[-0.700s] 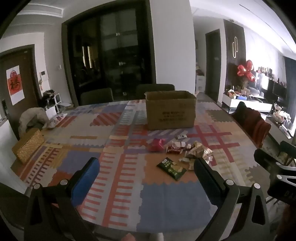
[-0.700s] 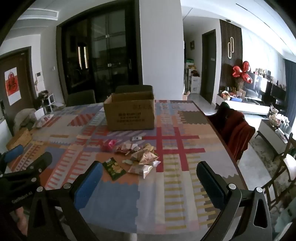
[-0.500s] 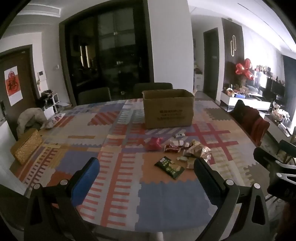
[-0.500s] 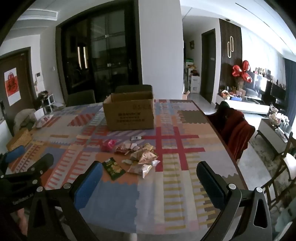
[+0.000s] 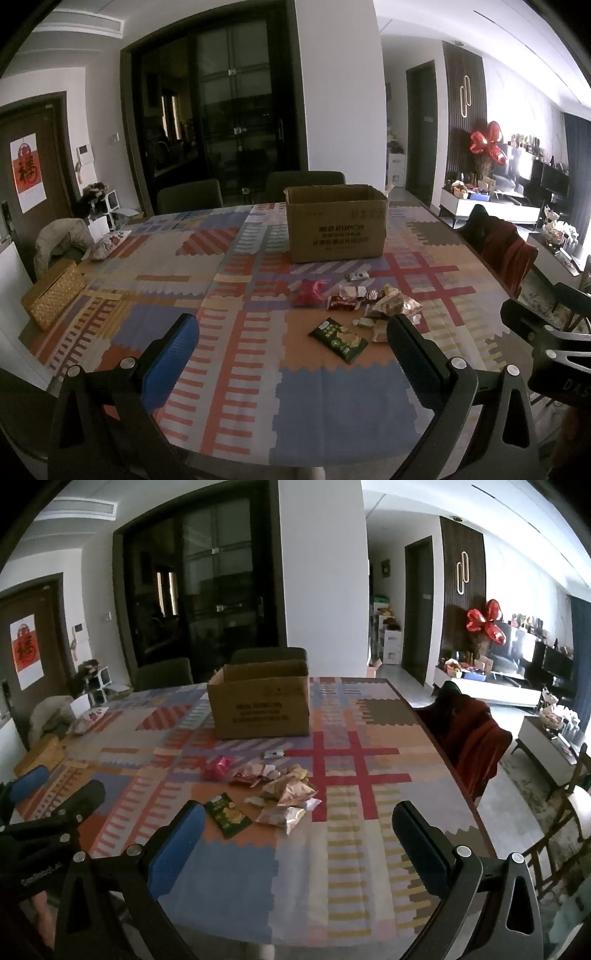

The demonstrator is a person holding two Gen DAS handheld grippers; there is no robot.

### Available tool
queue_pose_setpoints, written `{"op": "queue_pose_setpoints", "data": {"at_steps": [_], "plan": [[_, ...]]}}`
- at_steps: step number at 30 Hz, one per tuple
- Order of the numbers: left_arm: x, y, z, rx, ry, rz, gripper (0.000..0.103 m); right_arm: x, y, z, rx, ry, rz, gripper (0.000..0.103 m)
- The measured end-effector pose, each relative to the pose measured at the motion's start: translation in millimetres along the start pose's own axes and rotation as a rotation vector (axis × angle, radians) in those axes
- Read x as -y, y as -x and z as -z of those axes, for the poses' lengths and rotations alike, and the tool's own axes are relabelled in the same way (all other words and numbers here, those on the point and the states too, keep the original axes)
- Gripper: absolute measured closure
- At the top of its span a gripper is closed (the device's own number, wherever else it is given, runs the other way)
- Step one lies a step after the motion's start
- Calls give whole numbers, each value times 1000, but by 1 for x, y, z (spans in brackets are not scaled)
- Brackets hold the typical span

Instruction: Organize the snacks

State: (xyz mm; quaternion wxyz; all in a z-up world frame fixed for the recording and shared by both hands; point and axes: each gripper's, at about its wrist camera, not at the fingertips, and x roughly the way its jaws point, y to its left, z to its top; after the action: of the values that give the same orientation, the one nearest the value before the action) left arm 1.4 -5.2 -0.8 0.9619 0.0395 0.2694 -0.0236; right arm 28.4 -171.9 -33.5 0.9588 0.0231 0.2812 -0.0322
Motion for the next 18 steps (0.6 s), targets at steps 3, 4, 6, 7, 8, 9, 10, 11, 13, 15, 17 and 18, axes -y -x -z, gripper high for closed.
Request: {"op": "queue_pose_setpoints", "data": {"at_steps": [3,4,6,7,8,9,10,11,13,15,17,18], "plan": [[0,1,-1,3,-2,-2,0,0,0,0,-1,-1,0,0],[0,1,-1,2,-2,-1,0,0,0,0,-1,-2,2,0],[0,1,-1,2,-2,-2,0,-1,0,0,-1,-2,3,0],[0,1,-2,2,-2,0,0,-1,0,0,-1,-2,3,0],[0,2,-2,1,-1,-3,0,-1,0,-1,-2,-2,1,0],[0,2,-2,1,-2,-3,0,-1,0,0,-2,-2,1,0],[0,2,-1,2,-2,-2,0,-1,0,0,-1,-2,0,0],[0,2,-1,2,-1,-3,0,-1,0,0,-2,-1,-1,0],[0,2,-2,1,-1,-2,0,-1,0,0,-1,-3,0,0],[1,2,-1,2,-2,-5,0,-2,-1,-1,-4,-1,-3,0],[1,2,-1,3,-2,-3,0,-2,-1,-2,-4,2,-4,0],[1,2,-1,2,-3,-4,0,-2,-1,-2,-4,1,-5,0]]}}
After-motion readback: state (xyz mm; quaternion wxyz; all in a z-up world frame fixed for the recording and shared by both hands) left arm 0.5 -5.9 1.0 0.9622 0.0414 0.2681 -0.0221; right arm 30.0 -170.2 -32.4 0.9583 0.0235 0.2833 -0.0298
